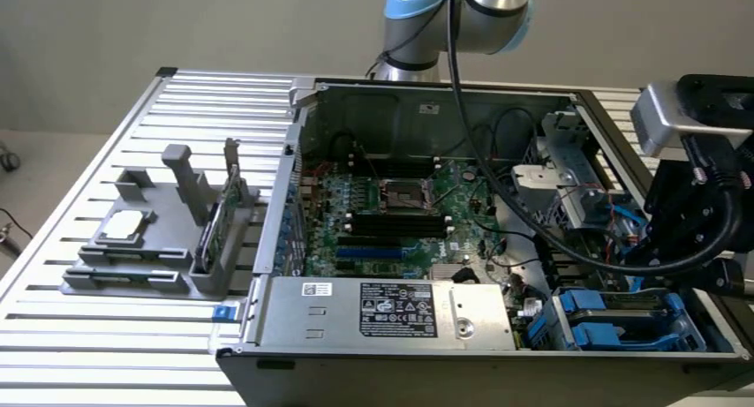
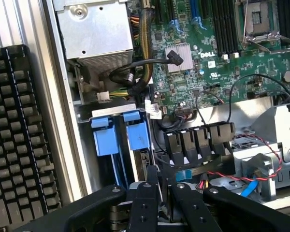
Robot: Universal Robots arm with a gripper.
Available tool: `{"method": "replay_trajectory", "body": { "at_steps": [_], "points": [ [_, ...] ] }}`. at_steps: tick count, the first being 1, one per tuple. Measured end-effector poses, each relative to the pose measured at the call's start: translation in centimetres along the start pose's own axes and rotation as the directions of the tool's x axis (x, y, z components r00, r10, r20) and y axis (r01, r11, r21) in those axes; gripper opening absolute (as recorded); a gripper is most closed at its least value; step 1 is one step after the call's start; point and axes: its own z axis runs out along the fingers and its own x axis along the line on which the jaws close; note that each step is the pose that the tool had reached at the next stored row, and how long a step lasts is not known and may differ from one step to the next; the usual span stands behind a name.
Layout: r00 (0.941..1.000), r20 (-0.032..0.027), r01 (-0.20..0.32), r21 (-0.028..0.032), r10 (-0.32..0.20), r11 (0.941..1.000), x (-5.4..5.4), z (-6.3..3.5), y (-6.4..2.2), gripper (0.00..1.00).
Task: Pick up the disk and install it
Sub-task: 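Insert the first disk wire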
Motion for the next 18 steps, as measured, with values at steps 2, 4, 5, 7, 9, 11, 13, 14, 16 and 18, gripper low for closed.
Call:
{"method": "replay_trajectory", "body": {
  "at_steps": [2, 4, 5, 7, 9, 11, 13, 14, 16, 18],
  "points": [
    [0.9999, 0.0061, -0.01, -0.0016, 0.01, 0.9999, 0.0, -0.26, 0.0, 0.19],
    [0.9996, 0.0129, -0.024, -0.0022, 0.024, 0.9997, 0.0, -0.5, -0.01, 0.19],
    [0.9993, 0.0166, -0.032, -0.0023, 0.032, 0.9995, 0.0, -0.62, -0.01, 0.19],
    [0.9985, 0.0236, -0.05, -0.0018, 0.05, 0.9988, 0.0, -0.83, 0.0, 0.19],
    [0.9972, 0.0306, -0.068, -0.0015, 0.068, 0.9977, -0.1, -1.01, 0.0, 0.19],
    [0.9956, 0.0366, -0.086, -0.0008, 0.086, 0.9963, -0.1, -1.15, 0.01, 0.19],
    [0.9933, 0.0404, -0.109, 0.0007, 0.108, 0.9941, -0.1, -1.18, 0.01, 0.19],
    [0.9916, 0.0419, -0.122, 0.0019, 0.122, 0.9925, -0.1, -1.18, 0.01, 0.19],
    [0.988, 0.0443, -0.148, 0.0041, 0.148, 0.989, -0.1, -1.18, 0.01, 0.19],
    [0.9837, 0.0463, -0.174, 0.0065, 0.174, 0.9847, -0.1, -1.18, 0.01, 0.19]
  ]
}}
